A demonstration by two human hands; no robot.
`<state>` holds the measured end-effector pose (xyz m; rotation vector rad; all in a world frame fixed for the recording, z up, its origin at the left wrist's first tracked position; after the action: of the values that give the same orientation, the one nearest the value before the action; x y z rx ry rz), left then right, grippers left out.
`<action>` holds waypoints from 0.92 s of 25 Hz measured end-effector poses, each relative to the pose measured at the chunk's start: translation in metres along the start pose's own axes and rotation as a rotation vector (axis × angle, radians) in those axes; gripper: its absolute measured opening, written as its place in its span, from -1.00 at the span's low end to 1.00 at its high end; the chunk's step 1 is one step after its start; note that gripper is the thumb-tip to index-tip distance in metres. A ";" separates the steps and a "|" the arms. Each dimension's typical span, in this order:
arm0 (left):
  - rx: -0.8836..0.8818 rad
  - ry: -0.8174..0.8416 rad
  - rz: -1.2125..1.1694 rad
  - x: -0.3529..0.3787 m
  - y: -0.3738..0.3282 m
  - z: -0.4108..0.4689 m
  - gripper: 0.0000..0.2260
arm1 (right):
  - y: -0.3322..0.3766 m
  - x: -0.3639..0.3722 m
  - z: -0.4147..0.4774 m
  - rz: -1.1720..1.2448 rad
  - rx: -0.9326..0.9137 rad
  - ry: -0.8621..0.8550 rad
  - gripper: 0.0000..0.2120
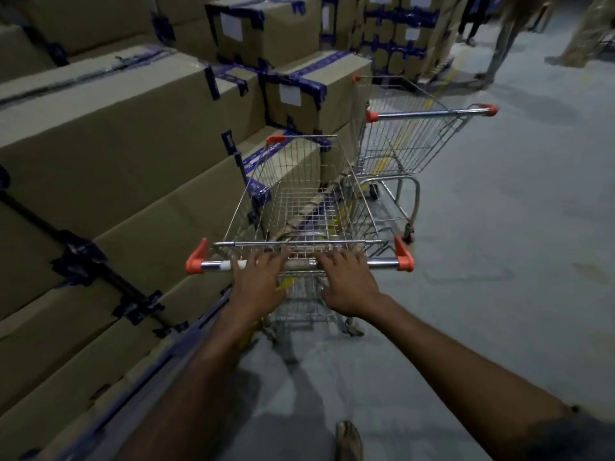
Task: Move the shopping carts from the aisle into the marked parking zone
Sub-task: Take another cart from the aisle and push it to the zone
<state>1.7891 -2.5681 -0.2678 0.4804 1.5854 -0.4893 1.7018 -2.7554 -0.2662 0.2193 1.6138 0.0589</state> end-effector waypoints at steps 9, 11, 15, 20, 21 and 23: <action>-0.038 0.052 0.040 -0.006 -0.014 -0.022 -0.37 | 0.010 0.002 -0.015 -0.010 0.064 -0.010 -0.44; 0.000 0.026 0.072 -0.005 -0.017 -0.038 -0.46 | 0.015 0.004 -0.032 -0.015 0.091 0.009 -0.46; 0.032 0.003 0.001 -0.008 -0.023 -0.083 -0.66 | 0.031 0.008 -0.082 -0.017 0.121 0.005 -0.63; 0.049 0.069 -0.030 0.002 -0.032 -0.154 -0.18 | 0.055 0.016 -0.144 -0.025 0.056 0.063 -0.65; 0.052 0.097 -0.071 0.002 -0.034 -0.167 -0.10 | 0.058 0.018 -0.153 -0.036 0.038 0.096 -0.66; 0.050 0.182 -0.098 0.002 -0.037 -0.188 -0.05 | 0.066 0.020 -0.172 -0.040 0.004 0.172 -0.64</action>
<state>1.6143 -2.4902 -0.2569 0.4979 1.7815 -0.5741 1.5368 -2.6707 -0.2644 0.1888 1.7887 0.0443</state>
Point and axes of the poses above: each hand's wrist, its own z-axis towards the middle knuckle, its own x-axis out of the palm, y = z × x, the point moved 2 cm from there along z, towards the middle knuckle, and after that the axes turned 3 degrees about z, right-handed, at the moved point
